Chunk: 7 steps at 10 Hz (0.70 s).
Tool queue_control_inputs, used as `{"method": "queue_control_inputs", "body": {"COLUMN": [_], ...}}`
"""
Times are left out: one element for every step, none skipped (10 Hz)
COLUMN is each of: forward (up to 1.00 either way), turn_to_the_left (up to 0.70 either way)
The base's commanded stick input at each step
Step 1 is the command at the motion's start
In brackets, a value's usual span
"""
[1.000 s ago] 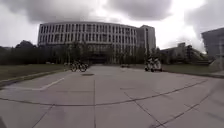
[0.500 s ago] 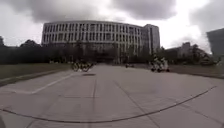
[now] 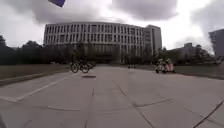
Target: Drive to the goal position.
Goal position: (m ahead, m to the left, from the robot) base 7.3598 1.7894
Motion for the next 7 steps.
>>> {"method": "queue_control_inputs", "body": {"forward": [1.00,1.00,1.00,1.00,1.00,1.00,1.00], "turn_to_the_left": [0.00,0.00,0.00,0.00,0.00,0.00,0.00]}}
